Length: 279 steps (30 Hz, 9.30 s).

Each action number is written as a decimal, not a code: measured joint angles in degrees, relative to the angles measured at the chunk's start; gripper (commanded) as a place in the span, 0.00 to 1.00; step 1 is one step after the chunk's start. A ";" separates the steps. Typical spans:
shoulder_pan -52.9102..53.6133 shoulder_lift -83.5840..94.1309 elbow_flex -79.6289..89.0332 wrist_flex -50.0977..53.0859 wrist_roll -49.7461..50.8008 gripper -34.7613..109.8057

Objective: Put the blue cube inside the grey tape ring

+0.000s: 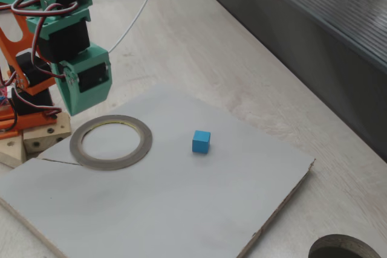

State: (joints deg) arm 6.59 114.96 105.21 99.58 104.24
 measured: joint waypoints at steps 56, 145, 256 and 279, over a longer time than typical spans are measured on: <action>-22.94 -15.38 -6.33 -4.83 0.00 0.27; -22.85 -57.22 -53.70 5.71 0.00 0.74; 2.81 -45.79 -41.31 -4.83 0.09 0.25; 2.90 -4.39 5.89 -5.10 0.09 0.25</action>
State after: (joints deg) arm 9.49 110.57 111.09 94.48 104.33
